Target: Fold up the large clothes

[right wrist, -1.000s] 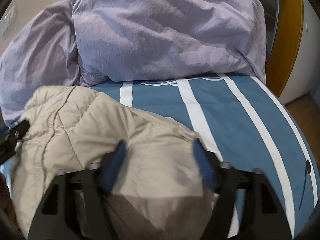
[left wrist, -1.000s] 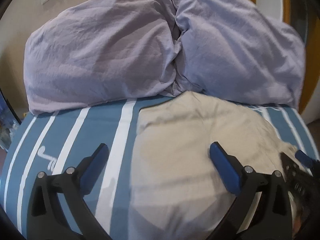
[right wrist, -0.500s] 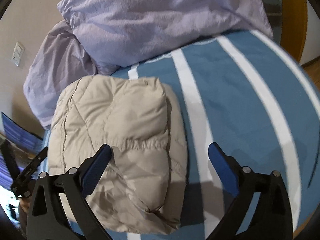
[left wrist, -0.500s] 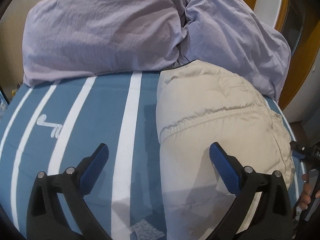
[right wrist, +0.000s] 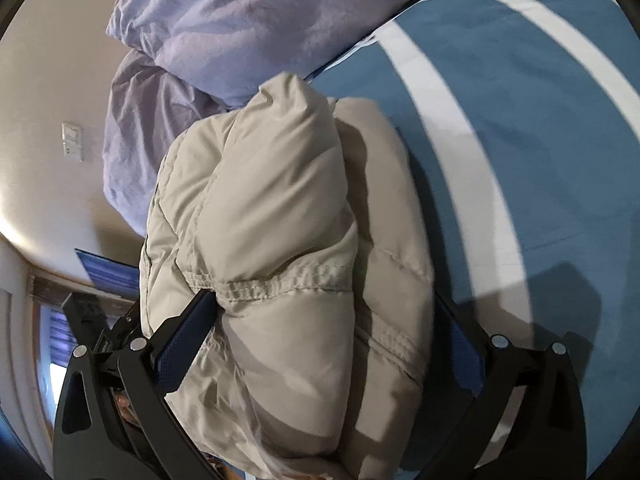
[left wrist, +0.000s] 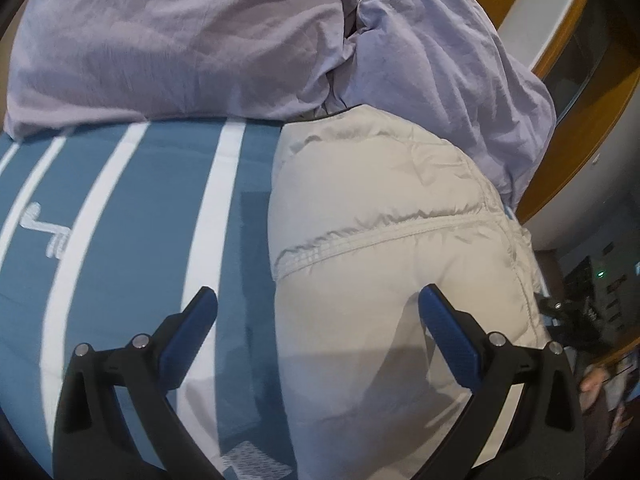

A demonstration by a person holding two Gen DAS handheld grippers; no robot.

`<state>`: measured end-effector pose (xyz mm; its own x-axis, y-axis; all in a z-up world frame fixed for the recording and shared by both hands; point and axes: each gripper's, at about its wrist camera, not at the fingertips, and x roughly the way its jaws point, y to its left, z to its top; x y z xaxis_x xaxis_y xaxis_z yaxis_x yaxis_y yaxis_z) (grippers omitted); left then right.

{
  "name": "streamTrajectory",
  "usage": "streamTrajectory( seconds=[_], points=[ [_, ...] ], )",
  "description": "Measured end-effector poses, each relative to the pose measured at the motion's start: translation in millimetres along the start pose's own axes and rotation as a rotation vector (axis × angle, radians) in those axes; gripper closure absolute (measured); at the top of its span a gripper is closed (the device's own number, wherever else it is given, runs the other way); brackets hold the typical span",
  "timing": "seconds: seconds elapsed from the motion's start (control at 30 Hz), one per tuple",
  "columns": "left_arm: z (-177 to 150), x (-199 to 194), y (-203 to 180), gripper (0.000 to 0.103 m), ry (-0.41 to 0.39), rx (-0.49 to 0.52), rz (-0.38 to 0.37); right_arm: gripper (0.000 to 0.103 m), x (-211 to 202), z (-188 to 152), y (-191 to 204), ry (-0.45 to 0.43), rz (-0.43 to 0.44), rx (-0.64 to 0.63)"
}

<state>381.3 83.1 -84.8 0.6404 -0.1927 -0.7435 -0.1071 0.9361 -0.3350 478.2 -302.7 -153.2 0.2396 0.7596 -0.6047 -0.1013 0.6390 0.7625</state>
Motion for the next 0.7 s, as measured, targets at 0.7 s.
streamTrajectory(
  seconds=[0.7],
  points=[
    [3.4, 44.1, 28.8, 0.002, 0.091, -0.268, -0.330, 0.001, 27.7, 10.4, 8.0, 0.043, 0.094, -0.008]
  ],
)
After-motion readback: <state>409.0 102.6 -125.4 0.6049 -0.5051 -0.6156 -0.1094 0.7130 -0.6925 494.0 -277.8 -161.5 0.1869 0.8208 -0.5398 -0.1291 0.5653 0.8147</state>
